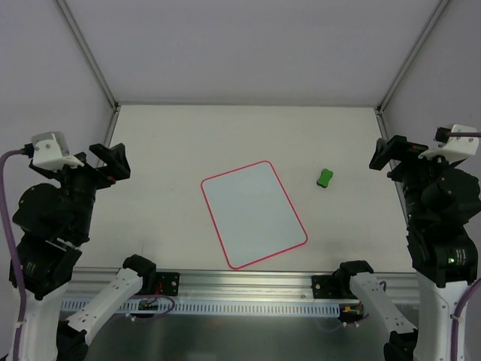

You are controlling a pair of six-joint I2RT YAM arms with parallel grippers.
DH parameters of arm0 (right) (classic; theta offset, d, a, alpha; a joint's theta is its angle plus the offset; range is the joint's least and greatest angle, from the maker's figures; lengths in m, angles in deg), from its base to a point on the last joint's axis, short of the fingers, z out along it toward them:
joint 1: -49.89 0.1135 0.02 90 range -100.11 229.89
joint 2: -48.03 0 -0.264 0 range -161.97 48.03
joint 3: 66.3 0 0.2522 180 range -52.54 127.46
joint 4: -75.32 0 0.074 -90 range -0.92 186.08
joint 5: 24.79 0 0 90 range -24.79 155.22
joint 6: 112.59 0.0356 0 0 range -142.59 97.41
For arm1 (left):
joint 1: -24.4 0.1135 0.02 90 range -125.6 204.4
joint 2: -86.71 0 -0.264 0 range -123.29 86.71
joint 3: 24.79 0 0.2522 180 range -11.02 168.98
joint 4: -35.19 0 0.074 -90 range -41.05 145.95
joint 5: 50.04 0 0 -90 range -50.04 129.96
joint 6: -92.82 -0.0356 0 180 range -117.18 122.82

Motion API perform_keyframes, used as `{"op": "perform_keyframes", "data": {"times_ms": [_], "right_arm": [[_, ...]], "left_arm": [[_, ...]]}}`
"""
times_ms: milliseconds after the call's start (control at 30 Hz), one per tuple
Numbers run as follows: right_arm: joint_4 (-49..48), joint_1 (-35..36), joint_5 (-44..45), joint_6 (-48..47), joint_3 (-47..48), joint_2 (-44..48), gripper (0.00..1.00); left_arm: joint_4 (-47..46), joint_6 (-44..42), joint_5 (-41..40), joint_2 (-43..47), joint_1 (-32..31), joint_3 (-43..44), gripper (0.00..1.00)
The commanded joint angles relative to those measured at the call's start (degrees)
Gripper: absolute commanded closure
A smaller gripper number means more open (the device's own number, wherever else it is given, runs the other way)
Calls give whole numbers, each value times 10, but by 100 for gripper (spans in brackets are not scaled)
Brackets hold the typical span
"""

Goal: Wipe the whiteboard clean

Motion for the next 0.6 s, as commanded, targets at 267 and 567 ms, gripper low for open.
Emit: {"op": "perform_keyframes", "data": {"times_ms": [267, 567], "right_arm": [[-25, 32, 33, -57, 0, 50, 1], [-50, 35, 33, -69, -22, 64, 1]], "left_arm": [[14, -50, -46, 55, -1, 3, 1], [15, -40, -41, 52, 0, -6, 1]]}}
